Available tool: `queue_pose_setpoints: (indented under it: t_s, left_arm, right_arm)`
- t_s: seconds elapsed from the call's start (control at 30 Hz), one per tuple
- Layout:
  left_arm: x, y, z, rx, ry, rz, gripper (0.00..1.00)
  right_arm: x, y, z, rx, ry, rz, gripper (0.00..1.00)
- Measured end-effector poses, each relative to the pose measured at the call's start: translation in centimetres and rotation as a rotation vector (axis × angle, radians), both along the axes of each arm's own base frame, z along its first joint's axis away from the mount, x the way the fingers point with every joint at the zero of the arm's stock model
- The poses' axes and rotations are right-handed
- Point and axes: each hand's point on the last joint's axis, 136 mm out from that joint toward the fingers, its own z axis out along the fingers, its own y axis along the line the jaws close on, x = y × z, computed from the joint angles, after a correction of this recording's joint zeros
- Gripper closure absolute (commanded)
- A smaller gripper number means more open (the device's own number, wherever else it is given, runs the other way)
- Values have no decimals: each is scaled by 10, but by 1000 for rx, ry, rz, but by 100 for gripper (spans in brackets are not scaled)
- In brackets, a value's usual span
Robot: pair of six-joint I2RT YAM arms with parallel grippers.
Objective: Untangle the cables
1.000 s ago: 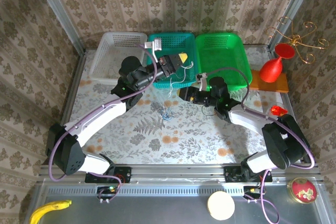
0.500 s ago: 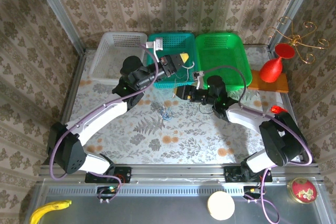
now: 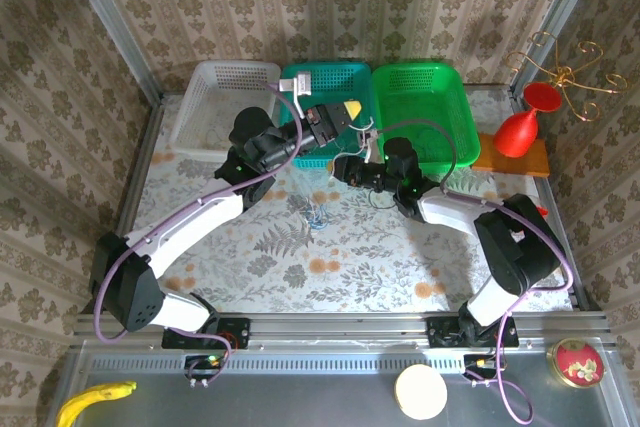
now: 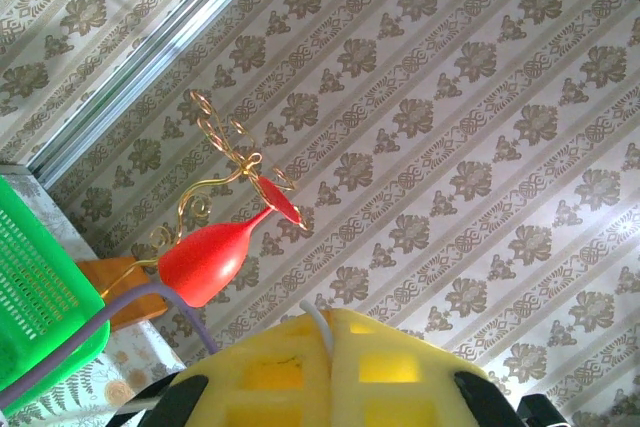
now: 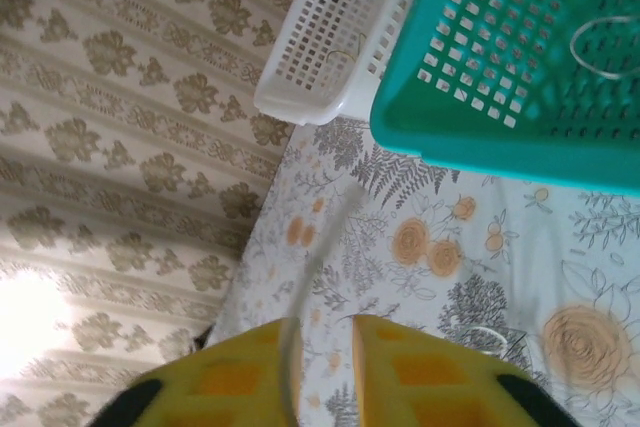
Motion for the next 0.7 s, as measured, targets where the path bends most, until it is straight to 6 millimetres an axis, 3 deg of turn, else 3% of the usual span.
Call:
queue_pose_setpoints:
  t_s: [0.13, 0.23, 0.37, 0.47, 0.63, 0.7]
  left_arm:
    - [12, 10, 4, 8, 1, 26, 100]
    - [31, 30, 21, 10, -27, 86, 100]
    - [58, 68, 56, -6, -97, 193, 100]
    - [74, 97, 76, -18, -136, 269, 100]
    - [95, 118, 83, -9, -144, 324, 100]
    - [101, 120, 89, -11, -155, 327, 100]
  right_arm:
    - [-2, -5, -9, -7, 16, -12, 100]
    - [-9, -16, -35, -34, 64, -29, 100]
    - [-24, -36, -75, -84, 149, -66, 100]
    - [-34, -45, -93, -108, 189, -81, 100]
    - [-34, -46, -76, -85, 142, -85, 100]
    - [-35, -46, -68, -78, 127, -87, 79]
